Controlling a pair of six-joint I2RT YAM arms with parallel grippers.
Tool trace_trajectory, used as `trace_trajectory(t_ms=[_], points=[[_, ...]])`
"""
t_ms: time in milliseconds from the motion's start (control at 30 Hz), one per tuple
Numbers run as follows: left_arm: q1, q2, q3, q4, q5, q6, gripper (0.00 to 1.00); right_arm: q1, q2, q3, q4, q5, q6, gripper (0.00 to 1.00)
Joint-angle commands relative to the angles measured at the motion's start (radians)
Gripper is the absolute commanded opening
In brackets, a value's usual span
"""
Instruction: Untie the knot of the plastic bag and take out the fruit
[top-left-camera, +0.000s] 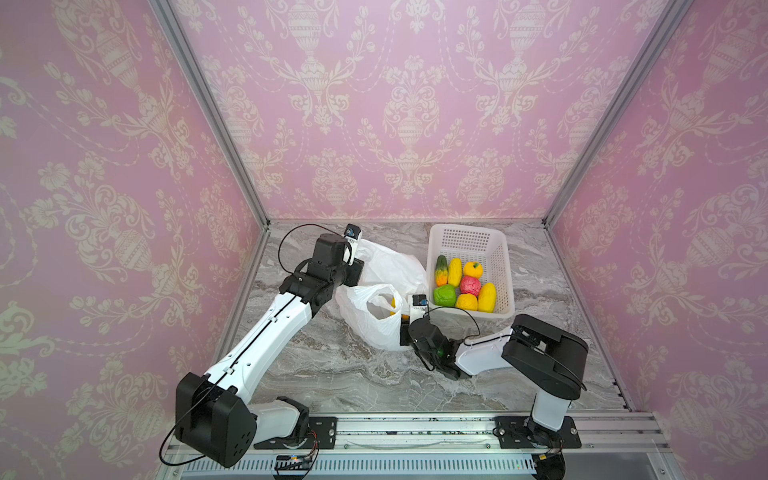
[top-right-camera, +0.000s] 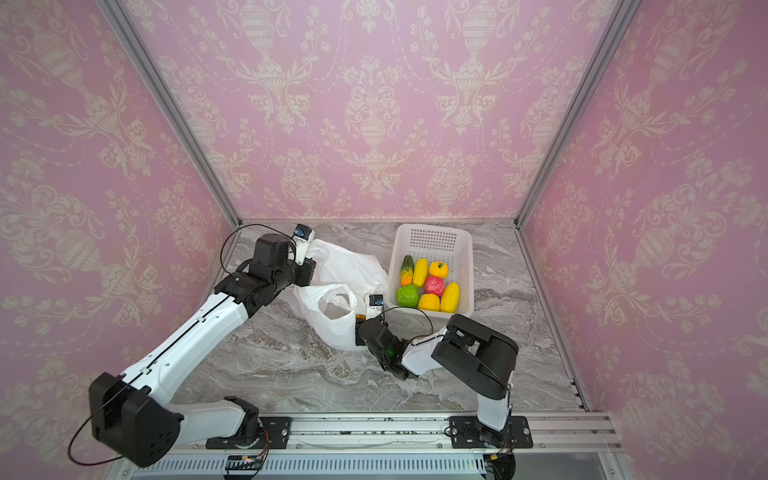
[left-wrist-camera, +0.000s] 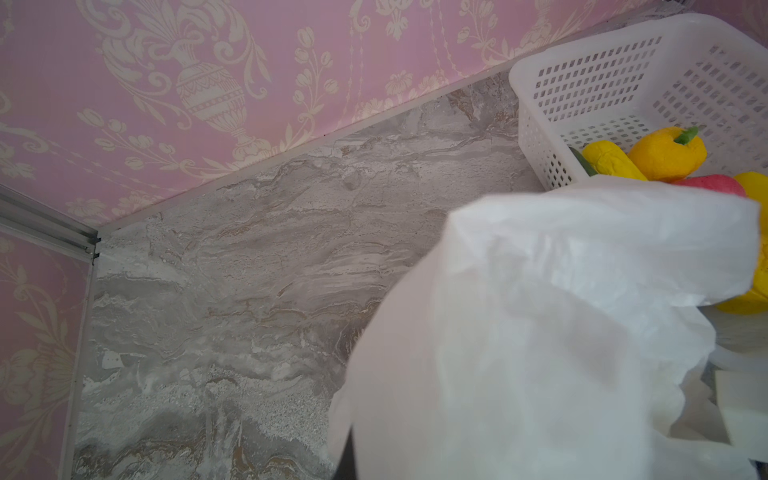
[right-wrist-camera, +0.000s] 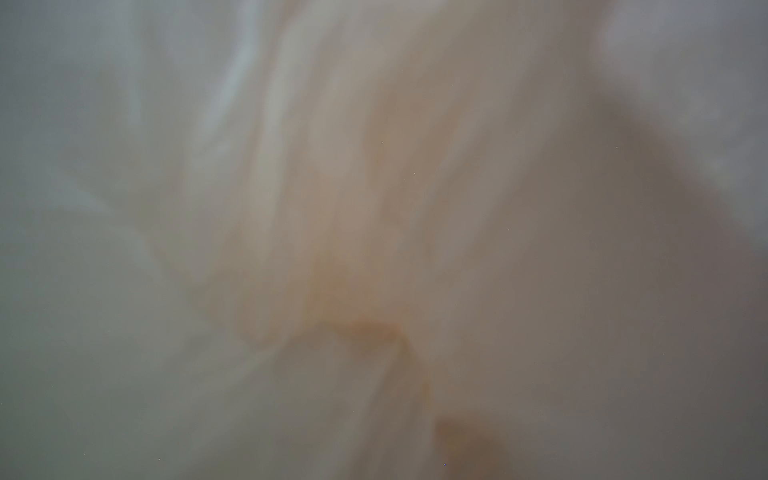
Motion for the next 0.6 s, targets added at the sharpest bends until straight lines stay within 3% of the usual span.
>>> trace_trajectory(t_ms=[0,133,233,567], points=[[0.007,-0.024,0.020,-0.011,0.021,0.003,0.00,-0.001,-0.012,-0.001,0.041,0.020,-0.006,0.52],[0.007,-0.017,0.024,-0.016,0.024,0.003,0.00,0.004,-0.091,-0.010,-0.028,0.072,-0.029,0.73],[0.007,-0.014,0.024,-0.017,0.028,0.001,0.00,0.012,-0.135,-0.004,-0.093,0.110,-0.047,0.83],[0.007,-0.015,0.024,-0.017,0.036,0.000,0.00,0.046,-0.090,0.160,-0.361,0.224,-0.092,0.88]])
